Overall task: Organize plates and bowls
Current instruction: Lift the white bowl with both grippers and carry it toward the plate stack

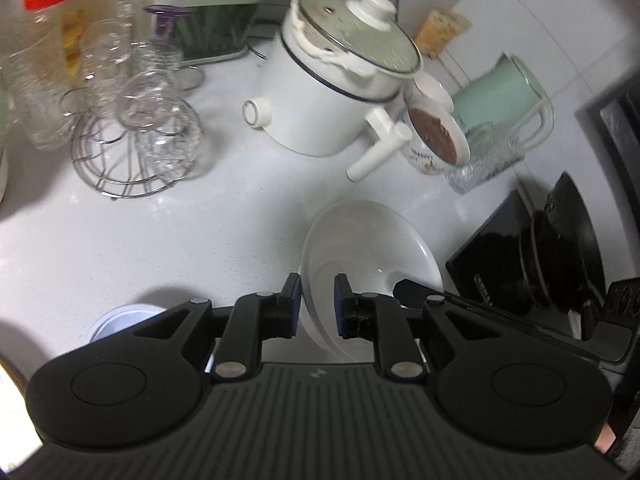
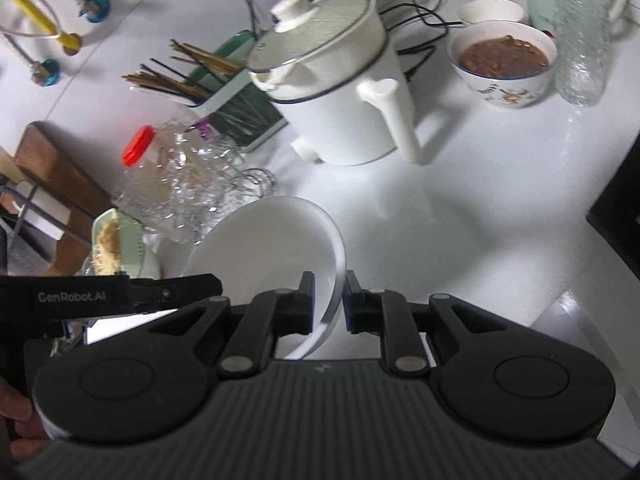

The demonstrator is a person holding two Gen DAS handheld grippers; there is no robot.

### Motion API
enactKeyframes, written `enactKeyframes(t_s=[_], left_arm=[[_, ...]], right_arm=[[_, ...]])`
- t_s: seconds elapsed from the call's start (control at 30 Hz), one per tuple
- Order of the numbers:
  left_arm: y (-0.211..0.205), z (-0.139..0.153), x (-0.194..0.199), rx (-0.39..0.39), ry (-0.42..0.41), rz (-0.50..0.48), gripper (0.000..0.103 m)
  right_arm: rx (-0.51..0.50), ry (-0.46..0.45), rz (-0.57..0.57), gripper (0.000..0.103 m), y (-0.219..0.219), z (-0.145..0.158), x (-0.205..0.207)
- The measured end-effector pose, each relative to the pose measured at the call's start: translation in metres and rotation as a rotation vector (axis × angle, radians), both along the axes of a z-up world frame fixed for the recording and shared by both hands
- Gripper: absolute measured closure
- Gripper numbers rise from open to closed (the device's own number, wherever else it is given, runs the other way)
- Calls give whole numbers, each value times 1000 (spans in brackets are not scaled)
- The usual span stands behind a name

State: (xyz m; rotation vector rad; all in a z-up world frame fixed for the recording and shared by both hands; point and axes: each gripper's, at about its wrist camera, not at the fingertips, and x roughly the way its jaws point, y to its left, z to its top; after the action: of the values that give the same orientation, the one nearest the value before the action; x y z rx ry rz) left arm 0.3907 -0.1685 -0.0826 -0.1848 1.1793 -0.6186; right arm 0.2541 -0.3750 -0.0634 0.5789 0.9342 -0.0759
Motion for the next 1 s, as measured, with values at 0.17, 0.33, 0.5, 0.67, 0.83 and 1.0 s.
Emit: enactKeyframes(t_s=[0.17,0.33,0.5,0.67,0.83,1.0], left_arm=[[22,13,2,-45,-17,55,85],[55,22,-1,-86,-60,144,84],[95,15,-7,-112,-21,244,85],[118,9,-16,-100,-1,293,85],[128,7,-19,-80,-13,308,85],[129,0,-21,-28,-36,301,85]], right_arm=[[42,-8,40,85,6,8,10],[61,-15,133,85,24,12,23],[80,-3,232,85,50,8,34],[105,34,288,85,73,1,43],[119,49,304,85,83,2,51],[92,77,335,85,97,-8,60]])
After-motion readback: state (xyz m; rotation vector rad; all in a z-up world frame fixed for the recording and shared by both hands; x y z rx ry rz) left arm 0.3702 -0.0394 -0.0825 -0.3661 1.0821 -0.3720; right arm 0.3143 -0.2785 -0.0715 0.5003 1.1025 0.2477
